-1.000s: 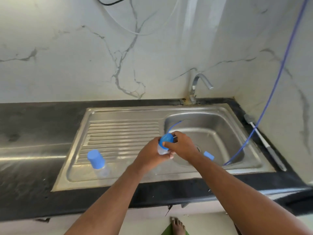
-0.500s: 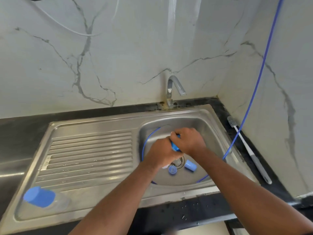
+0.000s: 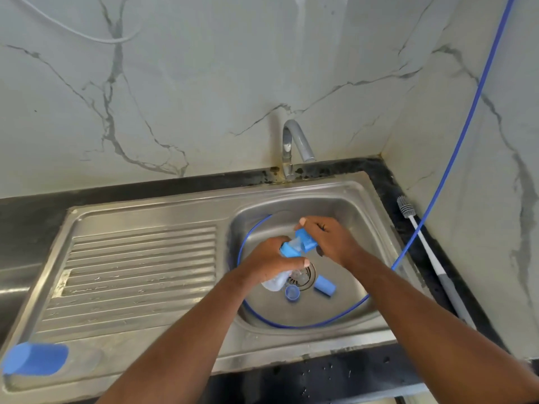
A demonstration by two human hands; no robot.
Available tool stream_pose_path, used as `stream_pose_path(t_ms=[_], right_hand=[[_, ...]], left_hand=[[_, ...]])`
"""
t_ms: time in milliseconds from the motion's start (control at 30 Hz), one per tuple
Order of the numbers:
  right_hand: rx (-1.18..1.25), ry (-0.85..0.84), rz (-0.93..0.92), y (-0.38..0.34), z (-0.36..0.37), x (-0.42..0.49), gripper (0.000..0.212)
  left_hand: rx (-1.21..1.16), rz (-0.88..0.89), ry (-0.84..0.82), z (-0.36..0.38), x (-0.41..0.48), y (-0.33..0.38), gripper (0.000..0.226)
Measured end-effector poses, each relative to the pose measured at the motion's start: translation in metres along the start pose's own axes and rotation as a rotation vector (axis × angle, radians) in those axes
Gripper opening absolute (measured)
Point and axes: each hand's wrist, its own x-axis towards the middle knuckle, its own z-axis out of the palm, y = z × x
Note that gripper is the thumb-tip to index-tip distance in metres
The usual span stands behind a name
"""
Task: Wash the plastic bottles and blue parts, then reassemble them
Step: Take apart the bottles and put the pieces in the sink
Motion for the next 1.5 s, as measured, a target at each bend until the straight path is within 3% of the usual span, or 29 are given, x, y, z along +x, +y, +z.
stream_pose_path(t_ms=[133, 233, 433, 733, 833, 1000, 1167, 1233, 1367, 1500], right_hand=[[0.057, 0.100, 0.237, 0.051, -0.001, 0.014, 0.013], [0.043, 0.034, 0.423, 0.093, 0.000, 0.022, 0.033], [-0.531, -0.005, 0.567, 0.145, 0.001, 0.041, 0.037], [-0.771, -0.106, 0.555, 0.185, 0.007, 0.056, 0.040], [-0.809, -0.048, 0.564, 0.167, 0.000, 0.048, 0.039], [-0.416, 0.108, 0.284, 0.104, -0.005, 0.051, 0.027], [-0.132, -0.310, 0.109, 0.032, 0.006, 0.037, 0.037], [-0.233, -0.446, 0.094, 0.016, 0.009, 0.029, 0.041], [-0.657, -0.548, -0.009, -0.005, 0.015, 0.013, 0.047], [-0.646, -0.612, 0.080, -0.022, 0.021, -0.003, 0.035]], left_hand=[[0.022, -0.106, 0.004, -0.003, 0.009, -0.025, 0.052], [0.042, -0.172, -0.027, 0.000, 0.014, -0.037, 0.052], [0.068, -0.233, 0.005, 0.006, 0.025, -0.050, 0.054], [0.085, -0.201, 0.074, 0.004, 0.024, -0.068, 0.089], [0.027, -0.197, 0.064, 0.002, 0.022, -0.067, 0.096], [-0.007, -0.129, 0.046, -0.006, 0.016, -0.057, 0.093], [-0.026, -0.024, -0.017, -0.015, 0.010, -0.044, 0.081], [-0.019, 0.008, -0.008, -0.018, 0.006, -0.041, 0.071], [0.013, 0.145, 0.005, -0.019, -0.005, -0.034, 0.057], [-0.047, 0.268, 0.039, -0.019, -0.013, -0.029, 0.043]])
